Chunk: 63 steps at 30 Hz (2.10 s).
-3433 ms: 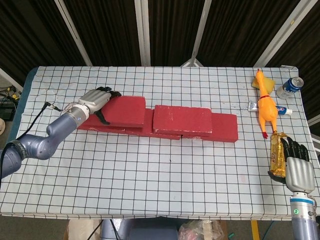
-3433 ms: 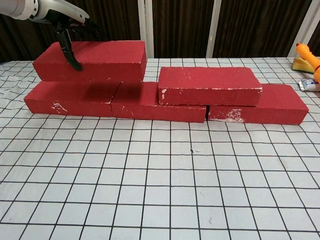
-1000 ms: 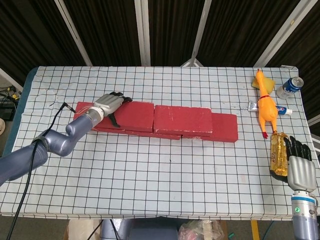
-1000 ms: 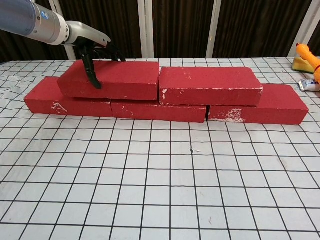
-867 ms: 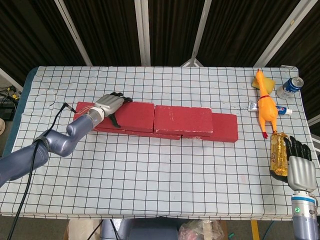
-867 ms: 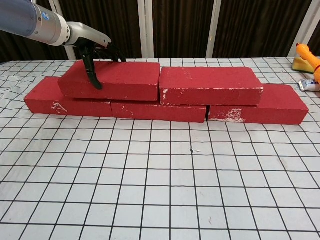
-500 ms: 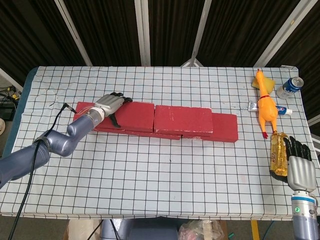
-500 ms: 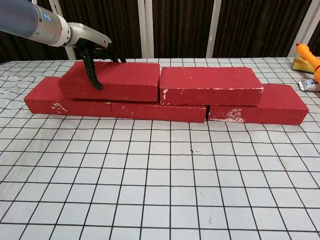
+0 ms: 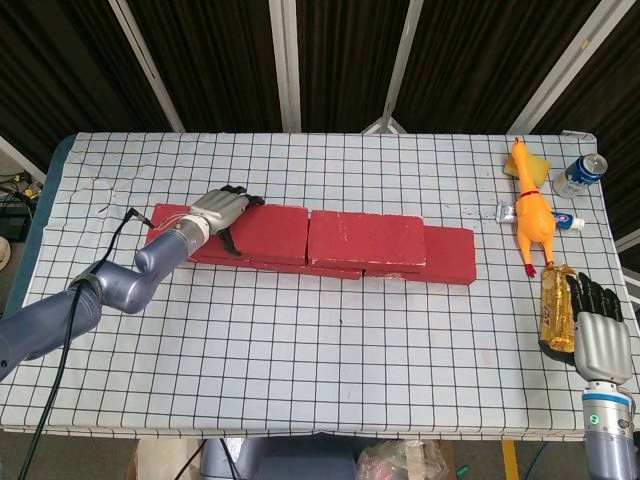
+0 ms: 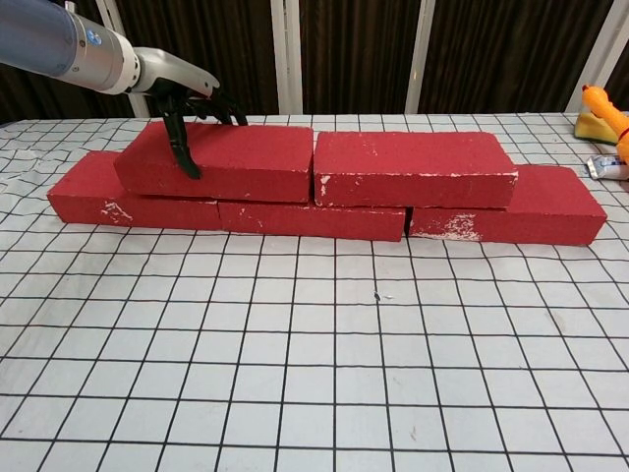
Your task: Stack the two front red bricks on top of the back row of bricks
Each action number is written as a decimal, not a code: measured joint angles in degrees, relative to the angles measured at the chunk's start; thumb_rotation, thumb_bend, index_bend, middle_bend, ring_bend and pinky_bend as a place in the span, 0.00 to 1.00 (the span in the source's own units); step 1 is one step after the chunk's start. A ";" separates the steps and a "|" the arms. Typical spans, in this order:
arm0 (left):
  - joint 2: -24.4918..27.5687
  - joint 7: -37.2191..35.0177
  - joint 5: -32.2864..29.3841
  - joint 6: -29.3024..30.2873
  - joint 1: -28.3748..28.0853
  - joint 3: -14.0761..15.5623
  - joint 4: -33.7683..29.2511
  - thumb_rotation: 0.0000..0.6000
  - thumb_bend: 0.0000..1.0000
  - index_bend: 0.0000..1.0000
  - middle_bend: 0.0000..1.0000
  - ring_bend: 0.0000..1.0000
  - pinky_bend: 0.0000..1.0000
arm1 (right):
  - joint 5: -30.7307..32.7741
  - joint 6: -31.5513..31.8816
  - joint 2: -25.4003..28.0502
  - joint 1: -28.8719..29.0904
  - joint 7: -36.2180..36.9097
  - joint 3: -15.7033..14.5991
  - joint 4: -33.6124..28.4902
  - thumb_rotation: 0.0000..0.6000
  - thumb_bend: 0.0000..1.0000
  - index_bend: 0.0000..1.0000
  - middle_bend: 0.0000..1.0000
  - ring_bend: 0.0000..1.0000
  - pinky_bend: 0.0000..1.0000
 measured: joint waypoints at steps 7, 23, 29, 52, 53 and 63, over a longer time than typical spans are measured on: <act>-0.23 0.39 -0.82 0.37 -0.28 0.36 0.08 1.00 0.00 0.22 0.16 0.00 0.00 | 0.06 -0.06 0.01 0.02 0.03 0.01 0.03 1.00 0.16 0.05 0.00 0.00 0.00; -0.65 1.42 -3.39 0.91 -1.31 1.45 -0.11 1.00 0.00 0.16 0.08 0.00 0.00 | 0.23 0.03 0.03 0.00 -0.02 0.07 0.00 1.00 0.16 0.05 0.00 0.00 0.00; -0.44 1.73 -4.32 1.00 -1.69 1.81 -0.52 1.00 0.00 0.15 0.07 0.00 0.00 | 0.27 0.00 0.02 0.03 -0.12 0.06 -0.09 1.00 0.16 0.05 0.00 0.00 0.00; 0.02 3.20 -8.76 1.60 -3.48 4.43 -1.73 1.00 0.00 0.10 0.03 0.00 0.00 | 0.55 0.21 -0.08 0.02 -0.37 0.18 -0.12 1.00 0.16 0.05 0.00 0.00 0.00; 0.01 3.25 -8.83 1.71 -3.51 4.47 -1.77 1.00 0.00 0.10 0.03 0.00 0.00 | 0.55 0.22 -0.08 0.01 -0.36 0.19 -0.13 1.00 0.16 0.05 0.00 0.00 0.00; -0.32 3.99 -9.72 2.56 -3.99 4.89 -1.97 1.00 0.00 0.10 0.11 0.00 0.00 | 0.65 0.25 -0.13 0.00 -0.21 0.27 -0.10 1.00 0.16 0.05 0.00 0.00 0.00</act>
